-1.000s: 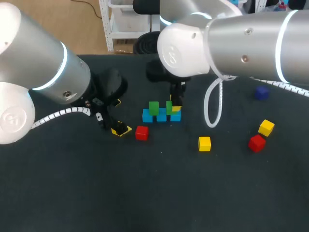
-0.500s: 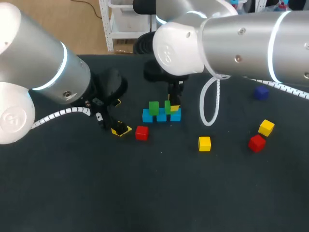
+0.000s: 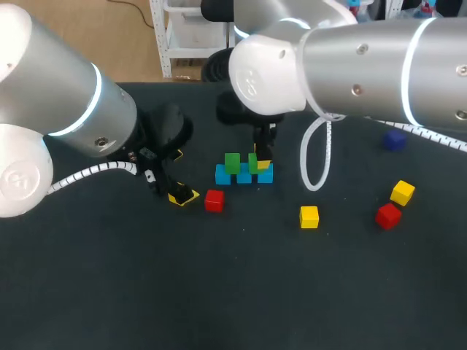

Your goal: Place the blue cubes, place green cubes on the blue cubes, place the yellow cubes on the green cubes, then place the red cubes on the yellow cubes, and place purple cube on the red cubes.

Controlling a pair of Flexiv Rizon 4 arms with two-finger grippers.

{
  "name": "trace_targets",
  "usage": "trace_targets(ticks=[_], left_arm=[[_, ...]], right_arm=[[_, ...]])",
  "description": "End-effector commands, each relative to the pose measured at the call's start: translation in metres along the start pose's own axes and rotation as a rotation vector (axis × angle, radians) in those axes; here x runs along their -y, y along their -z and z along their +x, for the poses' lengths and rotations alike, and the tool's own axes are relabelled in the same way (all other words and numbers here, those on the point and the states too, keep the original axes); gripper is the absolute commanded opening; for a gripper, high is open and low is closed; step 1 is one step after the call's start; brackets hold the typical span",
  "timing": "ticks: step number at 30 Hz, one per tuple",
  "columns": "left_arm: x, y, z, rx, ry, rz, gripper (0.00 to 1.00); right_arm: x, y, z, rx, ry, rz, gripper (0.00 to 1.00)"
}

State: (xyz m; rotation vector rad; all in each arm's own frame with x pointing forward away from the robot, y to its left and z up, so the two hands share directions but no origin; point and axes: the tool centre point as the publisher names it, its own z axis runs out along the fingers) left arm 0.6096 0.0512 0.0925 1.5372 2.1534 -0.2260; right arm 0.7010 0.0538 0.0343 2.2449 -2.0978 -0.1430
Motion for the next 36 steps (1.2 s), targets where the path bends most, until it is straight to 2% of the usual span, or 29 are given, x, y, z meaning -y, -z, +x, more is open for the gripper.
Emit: trace_targets(ticks=[1, 36], left_arm=[[-0.0006, -0.0004, -0.0008, -0.003, 0.001, 0.0, 1.0], [-0.0006, -0.0004, -0.0008, -0.003, 0.001, 0.0, 1.0]], right_arm=[[0.0023, 0.0001, -0.0014, -0.002, 0.0, -0.003, 0.0], [0.0066, -0.0033, -0.0031, -0.018, -0.018, 0.002, 0.0]])
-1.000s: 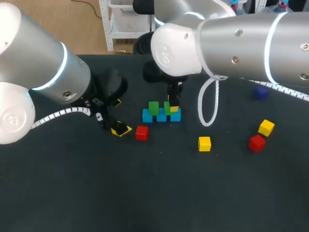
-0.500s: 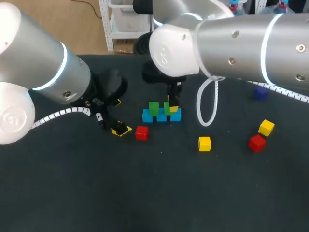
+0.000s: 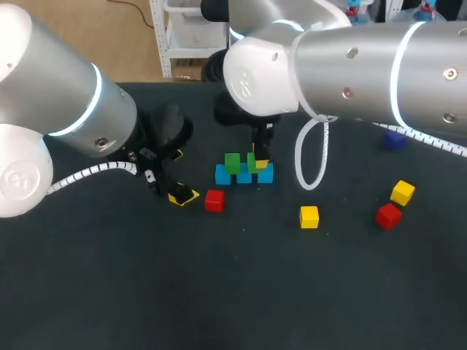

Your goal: Place the blue cubes, place green cubes on the blue cubes, place the yellow cubes on the green cubes, then place the red cubes on the yellow cubes, and place purple cube on the red cubes.

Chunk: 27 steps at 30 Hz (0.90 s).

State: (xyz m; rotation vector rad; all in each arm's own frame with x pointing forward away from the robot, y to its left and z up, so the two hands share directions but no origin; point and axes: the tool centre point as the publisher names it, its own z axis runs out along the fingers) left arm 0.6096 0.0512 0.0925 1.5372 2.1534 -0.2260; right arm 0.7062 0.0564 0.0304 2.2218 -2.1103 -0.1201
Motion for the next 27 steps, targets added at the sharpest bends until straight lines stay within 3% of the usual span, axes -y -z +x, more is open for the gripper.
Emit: trace_targets(ticks=[1, 24, 27], left_arm=[[-0.0006, -0.0004, -0.0008, -0.003, 0.001, 0.0, 1.0], [-0.0006, -0.0004, -0.0008, -0.003, 0.001, 0.0, 1.0], [-0.0006, -0.0004, -0.0008, -0.003, 0.001, 0.0, 1.0]], right_arm=[[0.0009, 0.0, -0.0009, -0.002, -0.002, -0.001, 0.0], [0.0029, -0.0016, 0.0007, 0.008, -0.025, -0.012, 0.0], [0.003, -0.0017, 0.0008, 0.009, -0.025, -0.012, 0.05]])
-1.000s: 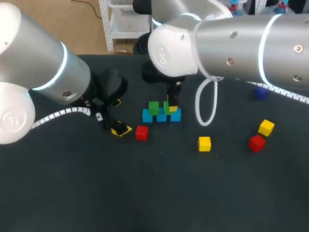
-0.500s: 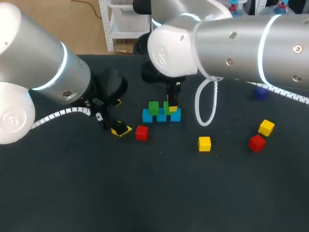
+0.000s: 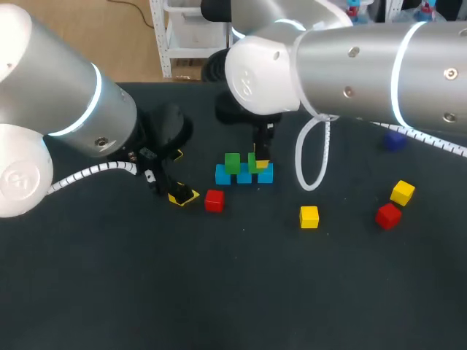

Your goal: Place the blue cubes, place green cubes on the blue cubes, place the yellow cubes on the green cubes, then place the red cubes on the yellow cubes, and place purple cube on the red cubes.

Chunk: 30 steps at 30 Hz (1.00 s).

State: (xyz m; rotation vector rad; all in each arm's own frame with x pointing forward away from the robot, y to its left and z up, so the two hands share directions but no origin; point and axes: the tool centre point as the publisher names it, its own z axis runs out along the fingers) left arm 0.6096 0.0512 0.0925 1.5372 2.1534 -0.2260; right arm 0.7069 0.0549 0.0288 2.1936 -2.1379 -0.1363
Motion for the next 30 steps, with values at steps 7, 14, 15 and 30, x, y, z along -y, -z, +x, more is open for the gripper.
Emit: trace_targets(ticks=[7, 14, 15, 30], left_arm=[[-0.0006, -0.0004, -0.0008, -0.003, 0.001, 0.0, 1.0], [-0.0006, -0.0004, -0.0008, -0.003, 0.001, 0.0, 1.0], [-0.0006, -0.0004, -0.0008, -0.003, 0.001, 0.0, 1.0], [-0.0006, -0.0004, -0.0008, -0.003, 0.001, 0.0, 1.0]], right_arm=[[0.0023, 0.0, -0.0008, 0.002, -0.001, -0.002, 0.13], [0.0024, 0.0, -0.0009, 0.002, -0.005, -0.002, 0.28], [0.0024, 0.0, -0.0009, 0.002, -0.005, -0.002, 0.28], [0.0023, -0.0004, -0.0007, 0.001, -0.009, -0.002, 0.45]])
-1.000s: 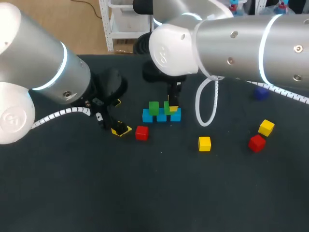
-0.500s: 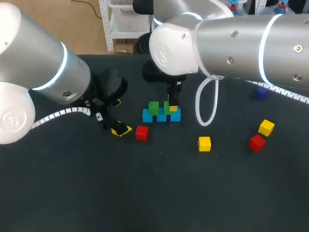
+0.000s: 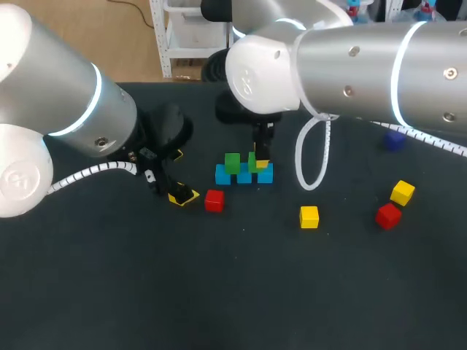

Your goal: Place the blue cubes, place green cubes on the blue cubes, place the yellow cubes on the green cubes, then place the red cubes on the yellow cubes, and place purple cube on the red cubes.

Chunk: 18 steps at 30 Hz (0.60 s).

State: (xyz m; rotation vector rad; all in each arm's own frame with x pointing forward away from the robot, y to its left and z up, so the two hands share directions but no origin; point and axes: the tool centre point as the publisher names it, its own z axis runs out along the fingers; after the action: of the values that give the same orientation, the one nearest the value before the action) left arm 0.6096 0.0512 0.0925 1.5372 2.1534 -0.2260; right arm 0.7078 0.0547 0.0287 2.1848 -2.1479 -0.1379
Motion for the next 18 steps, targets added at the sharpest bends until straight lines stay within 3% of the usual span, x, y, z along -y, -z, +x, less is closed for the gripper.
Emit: trace_targets(ticks=[1, 6, 11, 18], left_arm=[[-0.0006, -0.0004, -0.0008, -0.003, 0.001, 0.0, 1.0], [-0.0006, -0.0004, -0.0008, -0.003, 0.001, 0.0, 1.0], [-0.0006, -0.0004, -0.0008, -0.003, 0.001, 0.0, 1.0], [-0.0006, -0.0004, -0.0008, -0.003, 0.001, 0.0, 1.0]], right_arm=[[0.0014, -0.0005, -0.001, -0.001, -0.001, -0.002, 0.45], [0.0014, -0.0007, -0.0011, 0.0, -0.003, -0.003, 0.49], [0.0014, -0.0006, -0.0012, 0.0, -0.003, -0.003, 0.61], [0.0013, -0.0012, -0.0007, -0.003, -0.006, -0.006, 0.53]])
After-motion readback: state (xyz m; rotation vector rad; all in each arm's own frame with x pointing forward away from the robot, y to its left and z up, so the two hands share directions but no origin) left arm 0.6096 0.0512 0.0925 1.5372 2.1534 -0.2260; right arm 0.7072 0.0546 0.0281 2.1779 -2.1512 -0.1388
